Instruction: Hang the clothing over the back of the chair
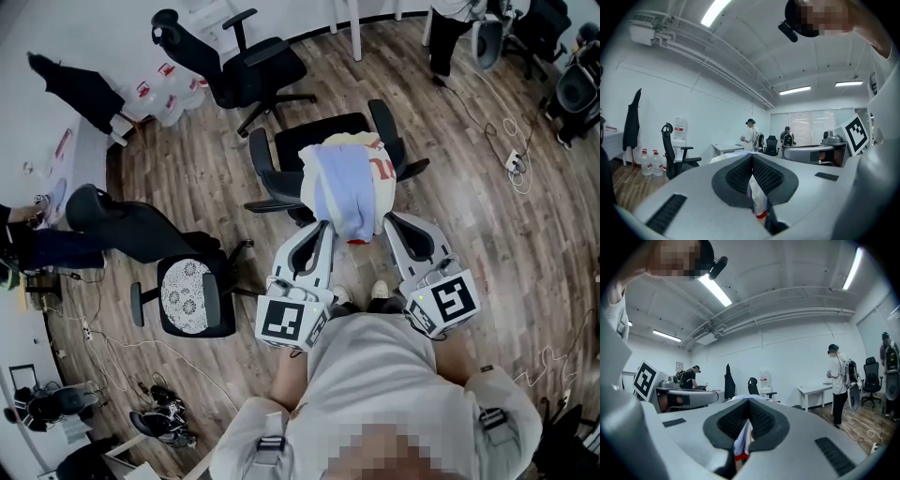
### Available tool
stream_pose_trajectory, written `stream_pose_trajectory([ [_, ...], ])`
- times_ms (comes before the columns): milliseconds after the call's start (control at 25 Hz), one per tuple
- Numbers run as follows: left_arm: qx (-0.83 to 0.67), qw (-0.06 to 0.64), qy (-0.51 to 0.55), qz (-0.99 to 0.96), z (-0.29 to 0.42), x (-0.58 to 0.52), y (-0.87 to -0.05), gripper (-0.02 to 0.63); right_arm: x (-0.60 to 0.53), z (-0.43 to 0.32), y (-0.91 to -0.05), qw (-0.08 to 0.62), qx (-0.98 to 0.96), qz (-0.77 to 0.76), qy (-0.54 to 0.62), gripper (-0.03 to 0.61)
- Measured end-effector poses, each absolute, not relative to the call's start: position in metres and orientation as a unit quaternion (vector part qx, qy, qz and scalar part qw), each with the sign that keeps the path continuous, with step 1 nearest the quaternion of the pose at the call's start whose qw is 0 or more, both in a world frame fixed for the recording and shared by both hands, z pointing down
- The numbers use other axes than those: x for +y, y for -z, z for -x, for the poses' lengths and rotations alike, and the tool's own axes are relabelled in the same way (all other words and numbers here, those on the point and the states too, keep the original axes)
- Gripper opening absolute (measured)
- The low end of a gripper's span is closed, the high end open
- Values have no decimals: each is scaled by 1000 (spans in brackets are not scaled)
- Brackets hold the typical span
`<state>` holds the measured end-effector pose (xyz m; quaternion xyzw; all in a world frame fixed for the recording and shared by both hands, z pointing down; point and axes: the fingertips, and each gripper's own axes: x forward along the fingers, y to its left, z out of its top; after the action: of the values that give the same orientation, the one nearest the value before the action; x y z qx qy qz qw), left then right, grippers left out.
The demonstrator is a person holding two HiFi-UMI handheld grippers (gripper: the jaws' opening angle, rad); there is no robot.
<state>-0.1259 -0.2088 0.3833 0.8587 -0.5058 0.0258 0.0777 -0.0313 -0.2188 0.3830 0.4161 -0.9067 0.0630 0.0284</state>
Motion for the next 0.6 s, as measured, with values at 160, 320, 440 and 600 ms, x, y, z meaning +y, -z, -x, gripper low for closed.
stream_pose_trajectory([
  [160,-504,77,-26,-860,124,-210,-383,18,-217,33,-377,33,-910,-412,-40,20],
  [320,-506,78,-28,-859,126,-210,-386,18,-217,39,-377,31,-913,-405,-39,20],
  [440,-505,79,-30,-859,126,-212,-387,18,-219,41,-383,36,-914,-402,-46,20],
  [600,-505,81,-31,-859,125,-212,-387,18,-220,40,-384,38,-914,-401,-48,20],
])
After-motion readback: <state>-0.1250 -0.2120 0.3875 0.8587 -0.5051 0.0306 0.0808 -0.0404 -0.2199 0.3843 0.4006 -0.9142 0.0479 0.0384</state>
